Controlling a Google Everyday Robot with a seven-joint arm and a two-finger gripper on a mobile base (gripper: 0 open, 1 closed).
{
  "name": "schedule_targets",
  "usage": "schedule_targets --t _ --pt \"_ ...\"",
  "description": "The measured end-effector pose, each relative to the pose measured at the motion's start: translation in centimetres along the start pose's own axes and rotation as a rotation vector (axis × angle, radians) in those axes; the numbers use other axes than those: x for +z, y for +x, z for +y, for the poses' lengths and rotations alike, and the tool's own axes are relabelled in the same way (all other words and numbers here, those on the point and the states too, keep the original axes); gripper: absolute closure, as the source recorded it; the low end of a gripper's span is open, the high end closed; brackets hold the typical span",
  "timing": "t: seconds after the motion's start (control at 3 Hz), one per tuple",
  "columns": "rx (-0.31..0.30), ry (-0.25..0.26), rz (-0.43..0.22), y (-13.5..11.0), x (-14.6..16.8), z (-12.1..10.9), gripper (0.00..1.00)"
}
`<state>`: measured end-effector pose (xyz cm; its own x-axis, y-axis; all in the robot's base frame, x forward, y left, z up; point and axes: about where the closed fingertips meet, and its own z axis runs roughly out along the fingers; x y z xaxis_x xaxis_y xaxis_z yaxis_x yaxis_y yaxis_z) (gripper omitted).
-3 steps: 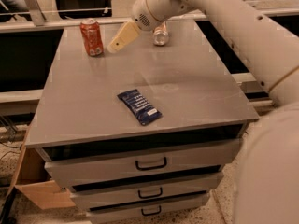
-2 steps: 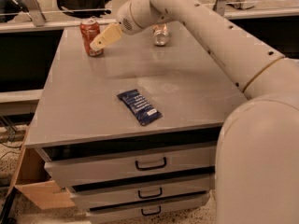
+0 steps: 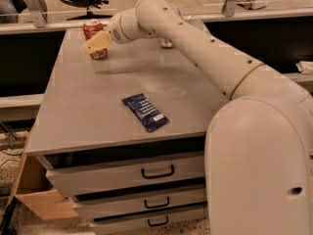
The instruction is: Move coke can near rxbar blueberry
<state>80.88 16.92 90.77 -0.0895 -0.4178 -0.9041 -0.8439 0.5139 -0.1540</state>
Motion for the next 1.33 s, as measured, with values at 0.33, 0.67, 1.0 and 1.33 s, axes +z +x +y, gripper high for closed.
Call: schedule_targets --t 0.33,0.67,1.0,1.33 --pt "0.018 0.009 -0.034 -0.1 2.7 -0.9 0.00" --pt "0.037 -0.004 -0.045 -0.1 4.1 -1.2 0.18" --pt "0.057 -0.021 -0.054 0.0 3.8 -1.3 0.41" --pt "0.062 -0.064 -0.066 -0.2 2.5 -0.3 0.64"
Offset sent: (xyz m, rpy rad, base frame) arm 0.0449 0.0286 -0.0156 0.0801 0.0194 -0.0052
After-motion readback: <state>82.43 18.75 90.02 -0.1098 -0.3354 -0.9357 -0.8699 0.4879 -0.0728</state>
